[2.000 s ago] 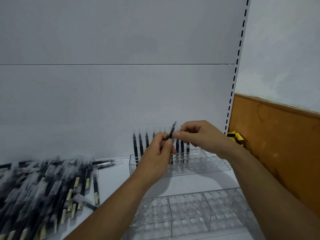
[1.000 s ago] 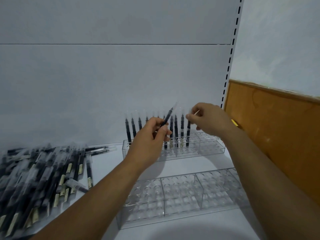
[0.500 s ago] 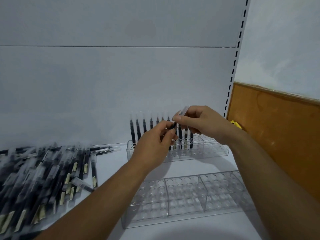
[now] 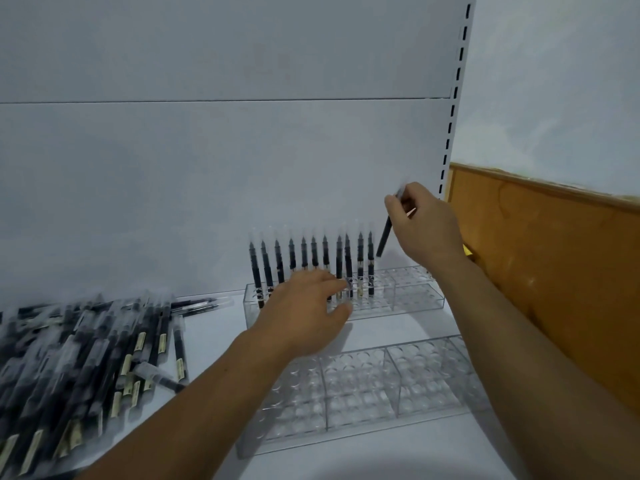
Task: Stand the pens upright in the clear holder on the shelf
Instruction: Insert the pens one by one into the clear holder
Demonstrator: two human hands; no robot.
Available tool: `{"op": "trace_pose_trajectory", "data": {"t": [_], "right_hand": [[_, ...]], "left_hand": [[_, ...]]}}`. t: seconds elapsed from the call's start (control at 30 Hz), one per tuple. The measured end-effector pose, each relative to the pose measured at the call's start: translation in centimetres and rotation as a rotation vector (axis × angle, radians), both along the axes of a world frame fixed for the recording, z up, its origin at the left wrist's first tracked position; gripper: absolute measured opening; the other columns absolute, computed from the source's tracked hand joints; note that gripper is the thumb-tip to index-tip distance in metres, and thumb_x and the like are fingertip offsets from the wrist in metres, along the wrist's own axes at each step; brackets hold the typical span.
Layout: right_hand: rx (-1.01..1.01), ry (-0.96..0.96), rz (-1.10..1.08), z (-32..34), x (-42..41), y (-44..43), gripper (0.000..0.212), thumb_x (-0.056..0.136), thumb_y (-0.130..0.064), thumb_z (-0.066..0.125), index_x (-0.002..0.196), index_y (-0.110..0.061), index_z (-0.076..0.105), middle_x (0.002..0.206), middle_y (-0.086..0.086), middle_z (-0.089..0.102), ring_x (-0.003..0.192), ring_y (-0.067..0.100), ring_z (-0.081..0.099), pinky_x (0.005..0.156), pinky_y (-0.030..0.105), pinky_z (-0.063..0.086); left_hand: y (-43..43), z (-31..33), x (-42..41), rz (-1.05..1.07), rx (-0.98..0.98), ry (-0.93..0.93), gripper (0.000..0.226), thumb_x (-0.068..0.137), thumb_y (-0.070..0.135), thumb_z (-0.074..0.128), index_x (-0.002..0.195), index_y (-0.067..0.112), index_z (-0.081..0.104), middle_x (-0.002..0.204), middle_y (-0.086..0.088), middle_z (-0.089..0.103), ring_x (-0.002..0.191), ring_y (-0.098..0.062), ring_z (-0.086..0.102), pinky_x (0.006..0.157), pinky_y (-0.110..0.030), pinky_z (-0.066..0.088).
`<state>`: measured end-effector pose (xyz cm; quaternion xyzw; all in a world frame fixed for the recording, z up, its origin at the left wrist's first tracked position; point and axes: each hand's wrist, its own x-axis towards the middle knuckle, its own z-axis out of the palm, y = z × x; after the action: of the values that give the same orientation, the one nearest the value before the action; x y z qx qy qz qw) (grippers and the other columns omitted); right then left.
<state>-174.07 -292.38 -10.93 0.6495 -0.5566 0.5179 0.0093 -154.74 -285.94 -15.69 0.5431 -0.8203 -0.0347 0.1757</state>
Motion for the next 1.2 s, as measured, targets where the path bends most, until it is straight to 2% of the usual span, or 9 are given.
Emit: {"op": "trace_pose_trajectory", "data": {"t": [0.13, 0.23, 0.4, 0.47, 0.57, 0.67, 0.8, 1.0, 1.2], "right_hand": [[0.09, 0.142, -0.019, -0.5, -0.2, -0.5, 0.023, 0.099, -0.039, 0.048, 0.092, -0.018, 0.055, 0.082, 0.003, 0.064, 0.077, 0.025, 0.059, 0.069, 0.041, 0.051], [0.112, 0.156, -0.025, -0.5, -0.3, -0.5, 0.025, 0.099, -0.039, 0.047, 0.094, -0.017, 0.056, 0.083, 0.003, 0.063, 0.077, 0.025, 0.058, 0.069, 0.04, 0.051], [0.255, 0.275, -0.027, -0.7, -0.4, -0.4, 0.022, 0.098, -0.038, 0.049, 0.093, -0.018, 0.055, 0.085, 0.001, 0.062, 0.08, 0.021, 0.057, 0.067, 0.031, 0.043], [0.382, 0.315, 0.02, -0.8, -0.4, -0.4, 0.021, 0.098, -0.038, 0.051, 0.091, -0.018, 0.054, 0.088, 0.003, 0.063, 0.084, 0.021, 0.062, 0.073, 0.035, 0.05], [0.434, 0.315, 0.03, -0.4, -0.2, -0.3, 0.023, 0.097, -0.037, 0.053, 0.087, -0.017, 0.056, 0.087, 0.004, 0.066, 0.086, 0.023, 0.066, 0.081, 0.041, 0.055], [0.468, 0.339, -0.009, 0.0, -0.1, 0.2, 0.021, 0.097, -0.038, 0.053, 0.089, -0.019, 0.056, 0.089, 0.003, 0.064, 0.086, 0.023, 0.063, 0.074, 0.034, 0.05], [0.51, 0.437, -0.047, 0.5, -0.3, 0.8, 0.029, 0.097, -0.041, 0.052, 0.084, -0.016, 0.059, 0.08, 0.003, 0.061, 0.08, 0.023, 0.059, 0.068, 0.031, 0.044], [0.593, 0.541, -0.054, 1.4, -1.0, 1.8, 0.042, 0.089, -0.047, 0.06, 0.082, -0.007, 0.073, 0.075, 0.005, 0.073, 0.072, 0.021, 0.07, 0.072, 0.033, 0.058], [0.738, 0.645, 0.008, 1.5, -0.2, 2.5, 0.039, 0.089, -0.04, 0.064, 0.063, -0.011, 0.066, 0.068, 0.005, 0.073, 0.055, 0.016, 0.062, 0.069, 0.03, 0.057]], "left_hand": [[-0.2, -0.2, 0.1, 0.011, 0.005, -0.008, 0.051, 0.098, 0.049, 0.042, 0.146, 0.034, 0.037, 0.153, 0.01, 0.032, 0.141, -0.012, 0.026, 0.116, -0.034, 0.018], [-0.3, -0.3, 0.1, 0.015, 0.004, -0.001, 0.051, 0.098, 0.049, 0.042, 0.146, 0.035, 0.036, 0.154, 0.011, 0.031, 0.142, -0.012, 0.024, 0.116, -0.033, 0.016], [-0.3, -0.3, 0.1, 0.02, -0.002, -0.001, 0.05, 0.098, 0.049, 0.042, 0.146, 0.035, 0.036, 0.154, 0.011, 0.032, 0.141, -0.012, 0.025, 0.115, -0.033, 0.017], [-0.4, -0.3, 0.1, 0.021, 0.001, 0.002, 0.05, 0.098, 0.049, 0.042, 0.146, 0.035, 0.037, 0.153, 0.011, 0.033, 0.141, -0.012, 0.025, 0.115, -0.034, 0.019], [-0.5, -0.3, 0.1, 0.012, 0.009, 0.01, 0.049, 0.098, 0.049, 0.043, 0.145, 0.034, 0.039, 0.152, 0.011, 0.035, 0.14, -0.013, 0.027, 0.115, -0.035, 0.021], [-0.5, -0.2, 0.2, -0.002, 0.033, 0.04, 0.048, 0.097, 0.049, 0.045, 0.142, 0.034, 0.043, 0.149, 0.011, 0.04, 0.138, -0.013, 0.031, 0.114, -0.036, 0.026], [-0.2, 1.0, 0.3, -0.021, 0.094, 0.142, 0.043, 0.097, 0.045, 0.049, 0.138, 0.032, 0.049, 0.146, 0.009, 0.045, 0.134, -0.012, 0.038, 0.111, -0.035, 0.032], [0.5, 2.9, 2.7, 0.013, 0.079, 0.23, 0.04, 0.096, 0.044, 0.05, 0.135, 0.034, 0.052, 0.142, 0.012, 0.047, 0.127, -0.009, 0.046, 0.104, -0.028, 0.037], [2.2, 2.2, 8.5, 0.149, 0.065, 0.249, 0.035, 0.095, 0.046, 0.05, 0.128, 0.035, 0.057, 0.135, 0.012, 0.053, 0.119, -0.007, 0.051, 0.102, -0.03, 0.04]]}}
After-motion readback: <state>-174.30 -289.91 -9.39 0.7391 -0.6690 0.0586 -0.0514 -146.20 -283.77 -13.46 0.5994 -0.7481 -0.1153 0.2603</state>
